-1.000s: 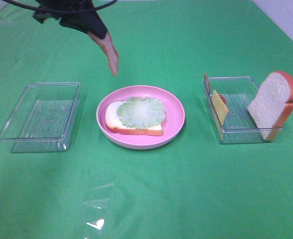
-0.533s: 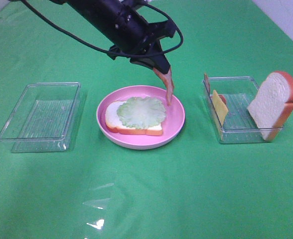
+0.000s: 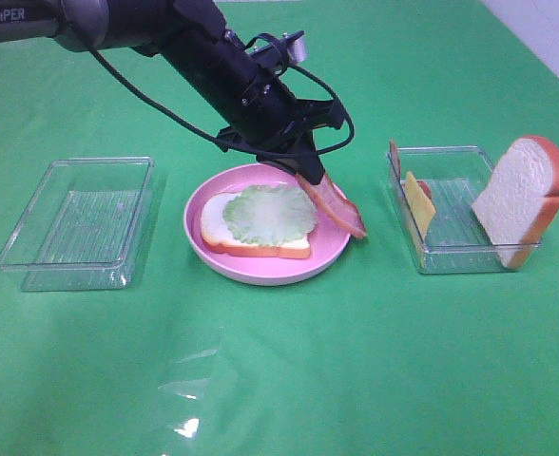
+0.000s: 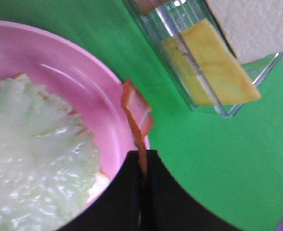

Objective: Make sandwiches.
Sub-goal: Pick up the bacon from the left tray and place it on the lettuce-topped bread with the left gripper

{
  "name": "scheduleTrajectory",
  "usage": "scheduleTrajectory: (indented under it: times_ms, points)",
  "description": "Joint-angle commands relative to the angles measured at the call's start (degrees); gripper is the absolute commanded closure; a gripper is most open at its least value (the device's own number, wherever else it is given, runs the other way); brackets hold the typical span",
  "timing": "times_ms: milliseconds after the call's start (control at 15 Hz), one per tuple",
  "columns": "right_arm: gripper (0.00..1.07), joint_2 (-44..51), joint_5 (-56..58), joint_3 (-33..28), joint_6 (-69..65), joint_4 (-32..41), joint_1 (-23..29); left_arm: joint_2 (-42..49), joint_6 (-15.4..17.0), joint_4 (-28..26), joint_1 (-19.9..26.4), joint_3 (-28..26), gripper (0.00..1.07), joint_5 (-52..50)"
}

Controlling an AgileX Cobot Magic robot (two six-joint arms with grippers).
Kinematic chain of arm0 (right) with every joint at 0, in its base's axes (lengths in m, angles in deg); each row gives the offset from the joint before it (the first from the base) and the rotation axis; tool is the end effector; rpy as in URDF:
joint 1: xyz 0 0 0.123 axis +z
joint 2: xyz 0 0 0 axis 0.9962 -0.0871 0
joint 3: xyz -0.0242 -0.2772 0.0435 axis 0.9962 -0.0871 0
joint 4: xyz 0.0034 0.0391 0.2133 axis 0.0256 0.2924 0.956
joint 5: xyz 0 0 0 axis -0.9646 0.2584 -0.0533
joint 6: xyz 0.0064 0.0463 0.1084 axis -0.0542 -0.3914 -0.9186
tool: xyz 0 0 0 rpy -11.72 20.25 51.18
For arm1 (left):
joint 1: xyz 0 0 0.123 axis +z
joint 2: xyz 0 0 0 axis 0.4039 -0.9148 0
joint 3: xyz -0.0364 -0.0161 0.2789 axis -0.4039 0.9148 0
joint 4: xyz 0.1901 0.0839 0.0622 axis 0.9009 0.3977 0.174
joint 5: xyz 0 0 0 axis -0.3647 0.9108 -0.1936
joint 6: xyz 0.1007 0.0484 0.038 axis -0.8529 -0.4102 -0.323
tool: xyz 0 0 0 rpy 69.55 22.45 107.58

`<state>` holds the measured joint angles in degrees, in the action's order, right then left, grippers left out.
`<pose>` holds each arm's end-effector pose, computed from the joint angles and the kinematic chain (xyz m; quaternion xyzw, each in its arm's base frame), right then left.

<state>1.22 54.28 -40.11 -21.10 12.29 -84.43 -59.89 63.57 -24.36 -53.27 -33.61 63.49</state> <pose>-0.0091 0.0032 0.2492 -0.0049 0.8503 0.0186 0.5259 0.3895 -0.2844 0.1670 0.2266 0.9205 -0.2942 0.1218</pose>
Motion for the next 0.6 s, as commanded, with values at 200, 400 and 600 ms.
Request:
scheduleTrajectory:
  times_ms: [200, 400, 600]
  points:
    - [0.09, 1.26, -0.29, -0.17, 0.0, 0.17, -0.06, 0.23, 4.64, 18.56, -0.29, -0.29, 1.07, 3.95]
    - [0.09, 1.26, -0.29, -0.17, 0.0, 0.17, -0.06, 0.23, 6.82, 24.01, -0.29, -0.29, 1.07, 3.44]
    - [0.09, 1.26, -0.29, -0.17, 0.0, 0.17, -0.06, 0.23, 9.68, 26.36, -0.29, -0.29, 1.07, 3.38]
